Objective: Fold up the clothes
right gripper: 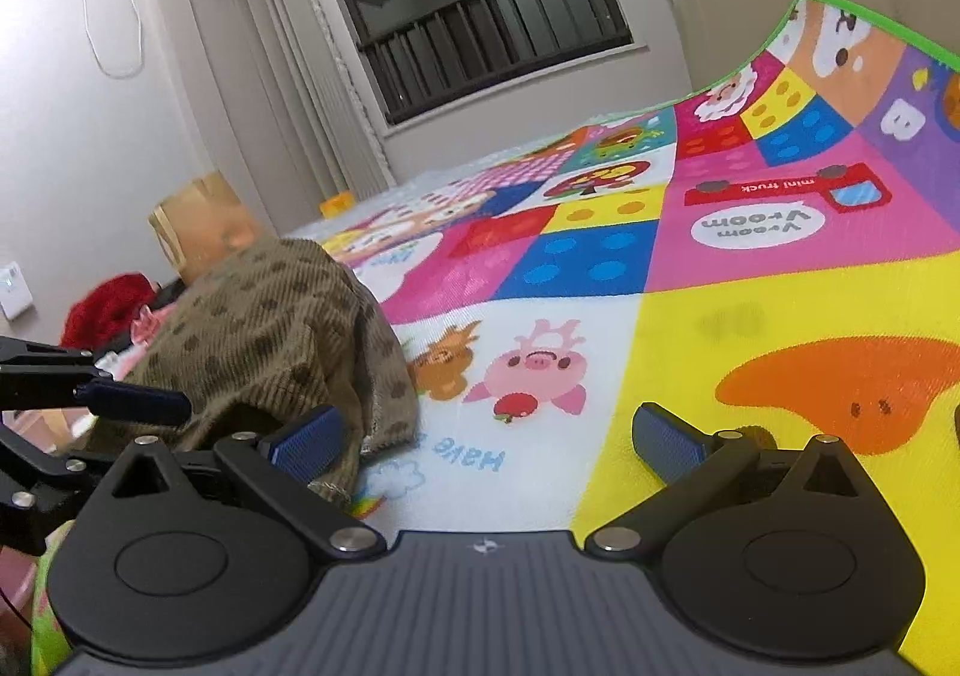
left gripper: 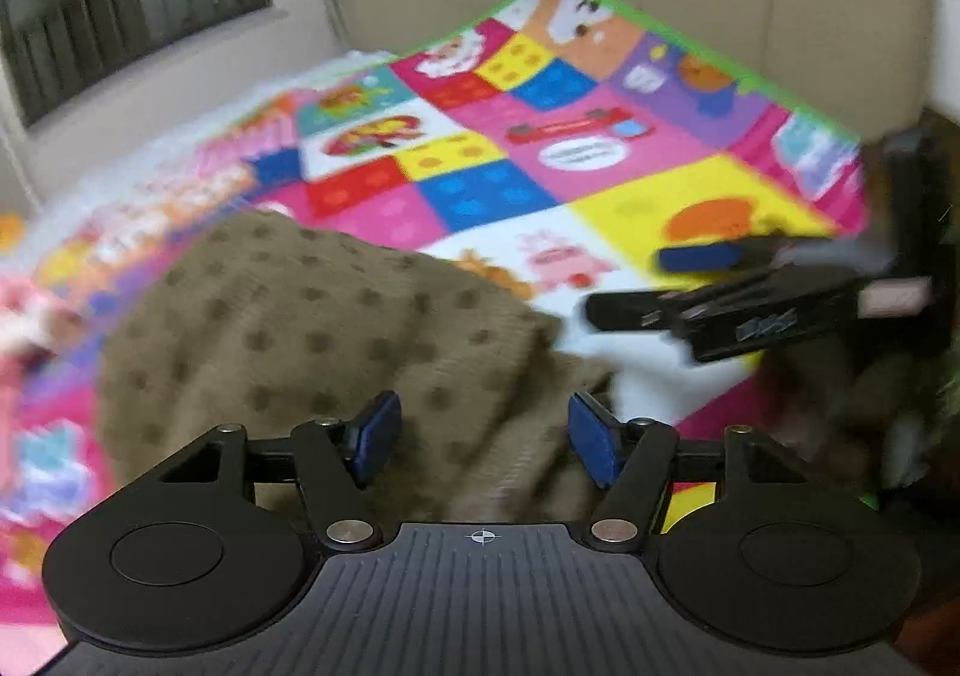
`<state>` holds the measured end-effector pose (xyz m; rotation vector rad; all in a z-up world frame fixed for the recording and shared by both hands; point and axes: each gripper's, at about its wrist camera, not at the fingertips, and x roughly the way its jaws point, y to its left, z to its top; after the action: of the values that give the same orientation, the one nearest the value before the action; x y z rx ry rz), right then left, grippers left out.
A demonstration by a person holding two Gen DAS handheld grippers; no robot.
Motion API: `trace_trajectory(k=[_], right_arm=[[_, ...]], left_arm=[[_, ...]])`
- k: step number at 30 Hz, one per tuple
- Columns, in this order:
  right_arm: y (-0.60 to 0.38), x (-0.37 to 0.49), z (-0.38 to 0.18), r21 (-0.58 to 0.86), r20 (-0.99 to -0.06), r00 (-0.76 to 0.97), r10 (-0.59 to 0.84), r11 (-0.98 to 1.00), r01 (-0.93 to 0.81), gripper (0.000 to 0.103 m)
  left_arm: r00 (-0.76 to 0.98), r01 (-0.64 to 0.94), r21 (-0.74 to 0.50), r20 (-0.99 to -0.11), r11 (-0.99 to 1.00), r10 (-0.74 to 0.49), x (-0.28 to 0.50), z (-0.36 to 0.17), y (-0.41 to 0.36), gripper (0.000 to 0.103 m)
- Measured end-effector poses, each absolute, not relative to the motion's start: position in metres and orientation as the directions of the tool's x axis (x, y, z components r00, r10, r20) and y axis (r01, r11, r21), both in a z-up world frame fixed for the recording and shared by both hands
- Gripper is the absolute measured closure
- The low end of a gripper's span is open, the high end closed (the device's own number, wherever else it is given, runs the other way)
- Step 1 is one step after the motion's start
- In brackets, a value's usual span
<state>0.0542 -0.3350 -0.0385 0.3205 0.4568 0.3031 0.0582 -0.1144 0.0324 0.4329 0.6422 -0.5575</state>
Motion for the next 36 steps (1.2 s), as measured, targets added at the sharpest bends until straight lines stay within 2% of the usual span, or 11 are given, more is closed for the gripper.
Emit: trace_trajectory(k=[2,4,10,14,16,17,18,22,25,32,36], right_arm=[[-0.335,0.053,-0.039,0.368,-0.374,0.857,0.355,0.905,-0.214,0.000],[-0.335,0.051,-0.039,0.370,-0.368,0.859,0.357,0.903,-0.217,0.000],[-0.339,0.049,-0.042,0.392,-0.344,0.863,0.370,0.892,-0.226,0.000],[-0.343,0.045,-0.044,0.418,-0.317,0.868,0.381,0.878,-0.233,0.000],[-0.344,0.045,-0.045,0.421,-0.313,0.869,0.382,0.877,-0.234,0.000],[-0.343,0.045,-0.045,0.420,-0.313,0.870,0.382,0.877,-0.234,0.000],[-0.343,0.045,-0.045,0.418,-0.314,0.870,0.381,0.878,-0.234,0.000],[-0.343,0.044,-0.045,0.418,-0.311,0.871,0.381,0.878,-0.235,0.000],[-0.343,0.044,-0.046,0.418,-0.311,0.871,0.381,0.878,-0.235,0.000],[-0.341,0.045,-0.045,0.413,-0.321,0.870,0.374,0.882,-0.227,0.000],[-0.341,0.046,-0.043,0.414,-0.361,0.850,0.383,0.883,-0.222,0.000]], left_arm=[[0.691,0.581,0.253,-0.655,0.773,-0.305,0.058,0.030,-0.117,0.037],[0.685,0.578,0.226,-0.656,0.784,-0.316,0.059,0.031,-0.118,0.036],[0.748,0.561,0.419,-0.626,0.714,-0.221,0.057,0.006,-0.143,0.036],[0.763,0.523,0.372,-0.606,0.767,-0.226,0.064,0.018,-0.132,0.074],[0.764,0.505,0.314,-0.597,0.804,-0.246,0.068,0.032,-0.122,0.081],[0.768,0.495,0.291,-0.587,0.819,-0.256,0.069,0.039,-0.119,0.093],[0.783,0.478,0.274,-0.565,0.835,-0.262,0.070,0.047,-0.116,0.100],[0.771,0.487,0.076,-0.506,0.870,-0.387,0.068,0.084,-0.104,0.100],[0.720,0.527,-0.020,-0.521,0.850,-0.459,0.060,0.090,-0.105,0.100],[0.574,0.526,-0.198,-0.635,0.827,-0.517,0.044,0.030,-0.100,0.100],[0.507,0.556,-0.275,-0.635,0.784,-0.583,0.033,0.007,-0.100,0.098]])
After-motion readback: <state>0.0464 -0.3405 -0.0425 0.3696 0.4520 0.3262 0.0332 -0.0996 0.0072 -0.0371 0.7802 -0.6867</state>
